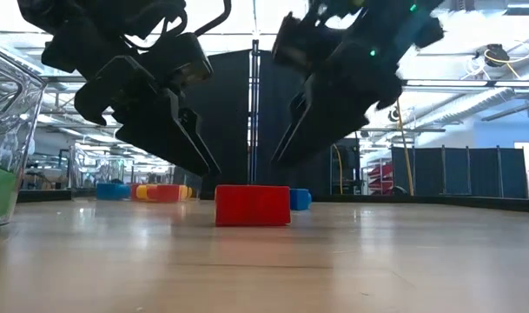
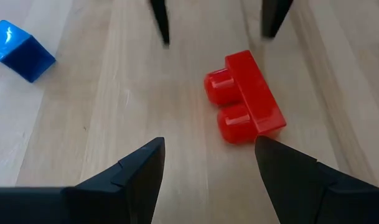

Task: Sort blocks by size
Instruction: Put the two-stud red game piece into the bottom right transparent bin

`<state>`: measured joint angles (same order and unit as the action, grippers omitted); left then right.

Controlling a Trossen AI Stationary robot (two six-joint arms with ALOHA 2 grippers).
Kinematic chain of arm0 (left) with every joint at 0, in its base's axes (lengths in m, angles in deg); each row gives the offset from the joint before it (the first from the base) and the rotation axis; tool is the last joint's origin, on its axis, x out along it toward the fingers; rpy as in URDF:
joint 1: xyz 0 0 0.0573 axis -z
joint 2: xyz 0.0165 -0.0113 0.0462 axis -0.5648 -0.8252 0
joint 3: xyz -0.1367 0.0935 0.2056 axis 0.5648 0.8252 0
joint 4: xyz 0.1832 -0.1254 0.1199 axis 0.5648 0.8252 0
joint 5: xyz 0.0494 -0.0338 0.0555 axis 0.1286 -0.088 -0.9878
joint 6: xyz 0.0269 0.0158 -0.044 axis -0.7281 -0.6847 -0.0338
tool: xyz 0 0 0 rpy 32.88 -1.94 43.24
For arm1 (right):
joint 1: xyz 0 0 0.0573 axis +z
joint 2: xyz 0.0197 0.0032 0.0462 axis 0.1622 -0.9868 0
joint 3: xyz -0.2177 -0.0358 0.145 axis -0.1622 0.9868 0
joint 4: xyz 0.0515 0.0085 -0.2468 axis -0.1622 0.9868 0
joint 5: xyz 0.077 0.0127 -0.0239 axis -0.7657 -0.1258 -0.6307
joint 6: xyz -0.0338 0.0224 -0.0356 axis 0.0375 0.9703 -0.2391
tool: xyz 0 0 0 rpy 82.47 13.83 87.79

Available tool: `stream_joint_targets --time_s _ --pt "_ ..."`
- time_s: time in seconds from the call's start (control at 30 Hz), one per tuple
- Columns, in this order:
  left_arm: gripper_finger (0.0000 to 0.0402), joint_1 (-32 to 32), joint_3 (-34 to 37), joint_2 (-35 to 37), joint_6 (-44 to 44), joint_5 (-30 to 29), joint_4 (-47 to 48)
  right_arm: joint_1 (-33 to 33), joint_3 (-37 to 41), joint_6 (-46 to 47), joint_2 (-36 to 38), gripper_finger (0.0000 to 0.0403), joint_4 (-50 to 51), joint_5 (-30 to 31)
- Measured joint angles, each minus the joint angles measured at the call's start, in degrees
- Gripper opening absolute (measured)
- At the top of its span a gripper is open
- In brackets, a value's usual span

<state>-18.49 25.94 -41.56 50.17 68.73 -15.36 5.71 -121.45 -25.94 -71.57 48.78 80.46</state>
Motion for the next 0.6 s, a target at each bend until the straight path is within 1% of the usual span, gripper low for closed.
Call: stream_joint_targets --time_s 0.13,0.27,0.6 --pt "0.0251 0.0 0.0 0.0 0.0 0.0 0.0 -1.7 0.0 -1.9 -2.6 0.0299 -4.8 -4.2" --pt "0.0251 0.0 0.0 0.0 0.0 0.0 0.0 -2.7 0.0 -2.8 -4.8 0.0299 -7.3 -6.9" --pt "0.0251 0.0 0.0 0.0 0.0 0.0 -0.2 -3.4 0.0 -3.3 -8.5 0.0299 -10.5 -8.9"
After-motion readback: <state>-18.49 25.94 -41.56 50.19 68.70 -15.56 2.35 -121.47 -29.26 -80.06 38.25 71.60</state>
